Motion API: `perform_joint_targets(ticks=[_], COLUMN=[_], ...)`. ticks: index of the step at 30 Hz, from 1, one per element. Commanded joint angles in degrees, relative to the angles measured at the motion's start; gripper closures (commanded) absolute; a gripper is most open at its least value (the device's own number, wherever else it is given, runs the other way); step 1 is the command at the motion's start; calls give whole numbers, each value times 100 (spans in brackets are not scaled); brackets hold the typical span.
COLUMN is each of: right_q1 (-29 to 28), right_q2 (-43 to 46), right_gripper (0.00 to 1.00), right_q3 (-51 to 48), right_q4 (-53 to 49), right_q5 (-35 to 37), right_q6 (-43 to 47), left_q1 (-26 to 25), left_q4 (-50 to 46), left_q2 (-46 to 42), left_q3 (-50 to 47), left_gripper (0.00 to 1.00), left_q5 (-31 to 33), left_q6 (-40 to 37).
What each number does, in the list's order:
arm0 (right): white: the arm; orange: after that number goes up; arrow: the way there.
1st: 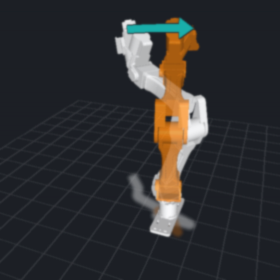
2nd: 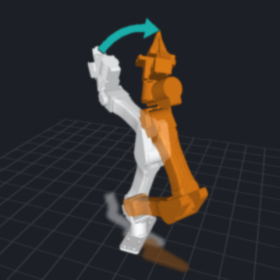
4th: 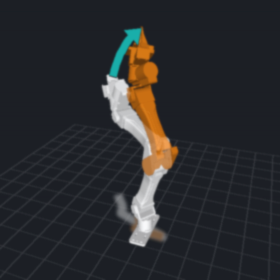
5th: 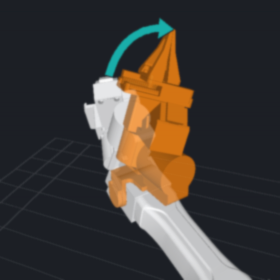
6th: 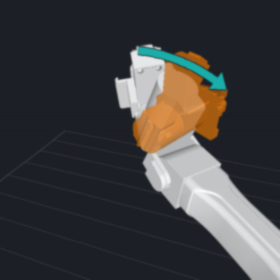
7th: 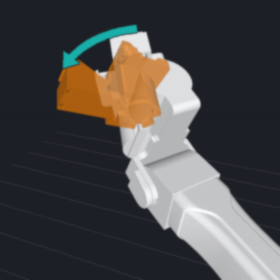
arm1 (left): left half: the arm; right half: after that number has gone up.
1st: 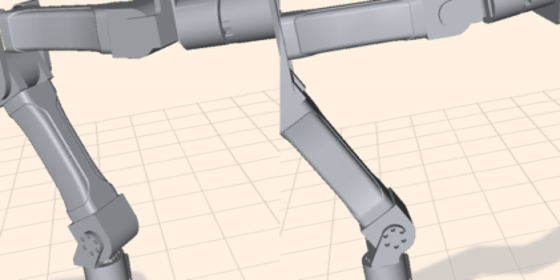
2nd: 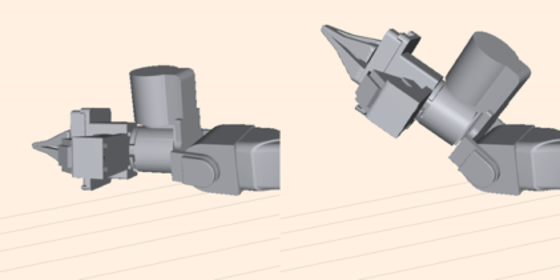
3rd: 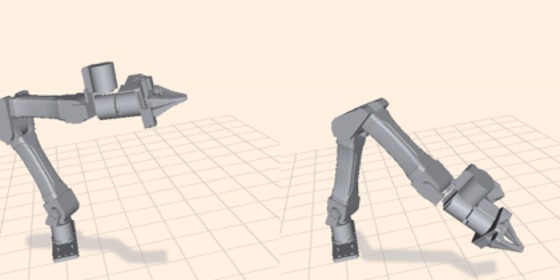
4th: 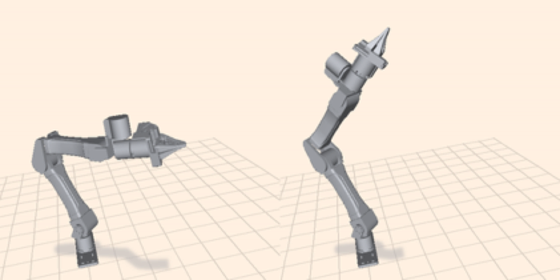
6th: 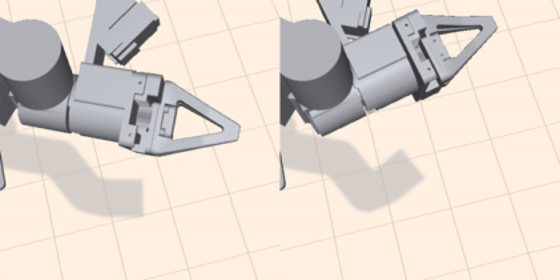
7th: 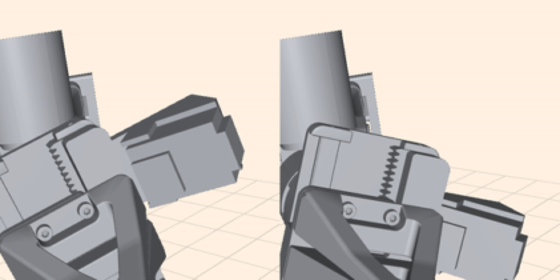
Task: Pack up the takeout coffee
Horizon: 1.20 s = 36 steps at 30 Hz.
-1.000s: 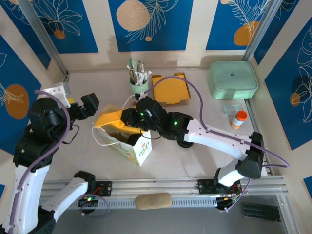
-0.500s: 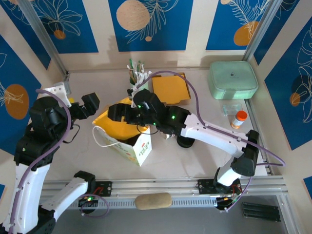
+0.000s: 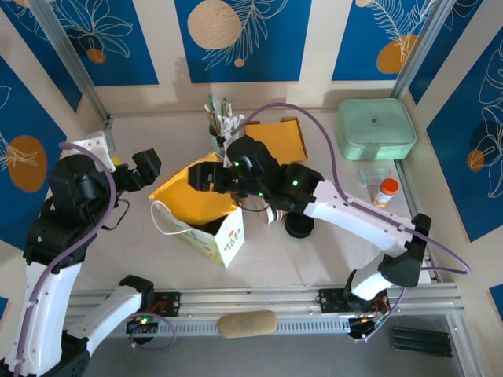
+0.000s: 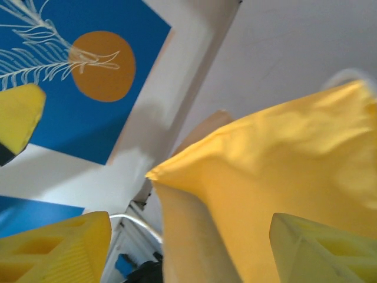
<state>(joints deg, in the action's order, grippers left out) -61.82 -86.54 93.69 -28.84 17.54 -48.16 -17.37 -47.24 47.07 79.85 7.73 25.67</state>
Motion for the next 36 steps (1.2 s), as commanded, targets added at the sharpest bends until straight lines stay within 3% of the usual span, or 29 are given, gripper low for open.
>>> perform_joint_targets(ticks=[1, 12, 17, 20, 25, 32, 35, 36], right_q1=[90, 338, 359, 355, 288, 1, -1, 3], right_q2=[257, -31, -12, 40, 68, -268, -418, -442], right_gripper=[28, 33, 56, 75, 94, 100, 99, 94], right_q3=[-151, -277, -321, -334, -299, -504, -608, -569], right_q4=[-461, -676, -605, -572, -488, -400, -333, -354], right_q5=[386, -283, -458, -557, -850, -865, -982, -1015], right_q6=[335, 386, 398, 422, 509, 364, 301, 320], left_q1=[49, 49, 42, 47, 46, 49, 47, 48], left_q4=[145, 207, 236, 255, 273, 308, 312, 313], left_q2=[15, 48, 48, 40, 35, 23, 14, 13], left_q3=[21, -49, -93, -110, -124, -172, -181, -181], left_gripper=[1, 1, 1, 0, 1, 0, 1, 0], left_q5=[-104, -122, -122, -123, -112, -138, -155, -163], left_q6=[63, 105, 114, 109, 105, 121, 123, 134])
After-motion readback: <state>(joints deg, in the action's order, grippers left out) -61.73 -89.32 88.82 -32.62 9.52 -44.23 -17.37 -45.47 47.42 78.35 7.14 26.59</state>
